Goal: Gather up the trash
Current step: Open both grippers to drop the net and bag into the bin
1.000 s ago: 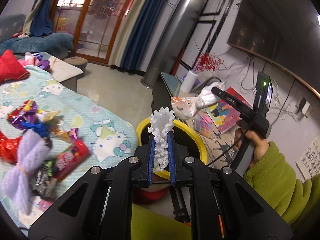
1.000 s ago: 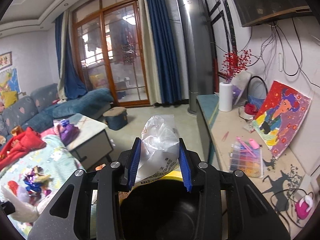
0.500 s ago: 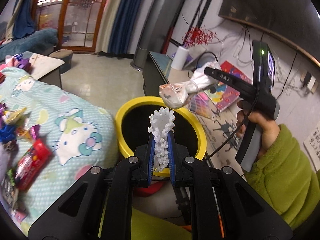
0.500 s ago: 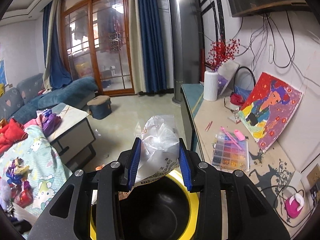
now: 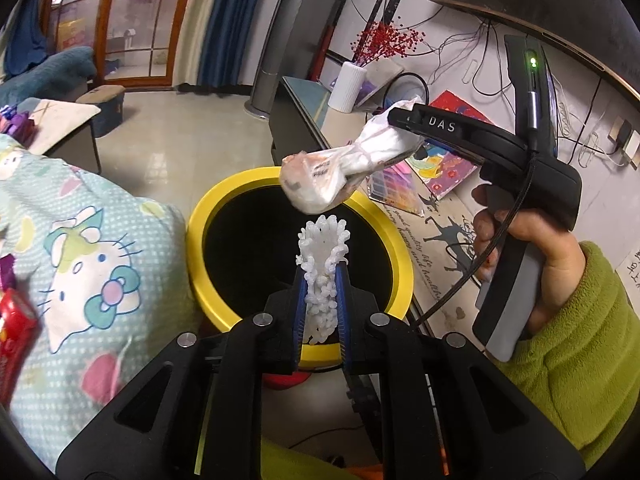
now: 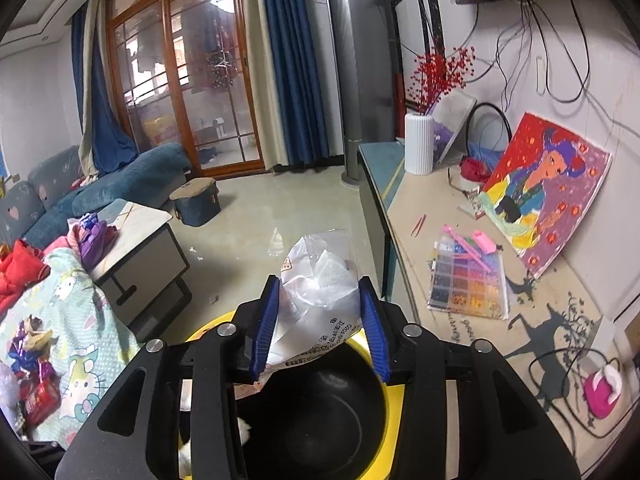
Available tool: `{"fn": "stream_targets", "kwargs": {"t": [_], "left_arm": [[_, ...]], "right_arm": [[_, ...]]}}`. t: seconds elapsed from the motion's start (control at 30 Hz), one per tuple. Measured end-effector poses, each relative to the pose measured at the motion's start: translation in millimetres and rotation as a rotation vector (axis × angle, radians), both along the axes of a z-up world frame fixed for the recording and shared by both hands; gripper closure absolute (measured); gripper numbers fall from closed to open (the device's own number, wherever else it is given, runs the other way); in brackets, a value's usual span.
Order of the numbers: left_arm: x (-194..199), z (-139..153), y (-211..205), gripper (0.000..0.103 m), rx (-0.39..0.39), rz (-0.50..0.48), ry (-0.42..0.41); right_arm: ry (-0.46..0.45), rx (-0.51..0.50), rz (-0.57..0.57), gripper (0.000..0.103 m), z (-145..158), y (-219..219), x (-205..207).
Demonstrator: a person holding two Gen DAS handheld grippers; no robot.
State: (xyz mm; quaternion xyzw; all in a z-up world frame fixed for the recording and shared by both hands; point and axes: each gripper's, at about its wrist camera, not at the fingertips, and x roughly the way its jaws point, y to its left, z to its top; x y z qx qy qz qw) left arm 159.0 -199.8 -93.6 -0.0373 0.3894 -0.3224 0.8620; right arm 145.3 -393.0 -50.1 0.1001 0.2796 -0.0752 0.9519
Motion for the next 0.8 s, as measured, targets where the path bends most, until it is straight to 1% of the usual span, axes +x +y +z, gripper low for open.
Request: {"fn": "stream_targets", "kwargs": {"t": [0.03, 0.07, 0.1, 0.2, 0.23, 0.3, 0.33, 0.37, 0.4, 0.57, 0.67, 0.8], "left_arm": [[2.0, -1.0, -1.7, 0.086, -0.005, 0.001, 0.005], [3.6, -1.8, -0.6, 0.078, -0.012, 0.004, 0.008], [5.0, -2.3, 1.4, 0.066, -0.019, 0.013, 0.013], [6.1, -3.3, 7.7, 0.048, -0.041, 0.033, 0.025], [6.5, -3.0, 9.6, 0.046, -0.044, 0.041, 0.025], [6.9, -0.8, 15.1, 0.034, -0.047, 0.066, 0.02], [6.4, 0.6, 18.3, 0.031, -0.053, 0.077, 0.016], [5.6, 3.7, 22.1, 0.026, -0.058, 0.09, 0.005], [4.5, 5.3, 24.9, 0.019, -0.058, 0.1, -0.006], [-0.6, 19.8, 38.0, 0.011, -0.068, 0.141, -0.062], [-7.6, 30.8, 46.5, 0.011, -0.059, 0.17, -0.118], [-14.0, 40.7, 58.2, 0.011, -0.06, 0.21, -0.156]], "right_arm": [[0.001, 0.011, -0.002, 0.053, -0.6, -1.3, 0.3], [0.001, 0.019, -0.008, 0.047, -1.3, -2.6, 0.7], [-0.001, 0.028, -0.012, 0.045, -1.7, -4.2, 0.5], [-0.006, 0.043, -0.021, 0.043, -2.3, -7.2, -0.2], [-0.008, 0.044, -0.025, 0.041, -2.0, -7.7, -0.4], [-0.014, 0.044, -0.024, 0.041, -0.3, -6.3, -1.5], [-0.019, 0.044, -0.023, 0.041, 1.1, -5.0, -2.2], [-0.025, 0.044, -0.021, 0.04, 2.8, -4.1, -3.1], [-0.036, 0.046, -0.013, 0.039, 5.8, -1.3, -4.6], [-0.075, 0.045, 0.035, 0.035, 19.2, 13.6, -11.2], [-0.094, 0.047, 0.056, 0.033, 27.4, 22.5, -14.9], [-0.113, 0.049, 0.1, 0.032, 37.4, 37.9, -20.2]]}}
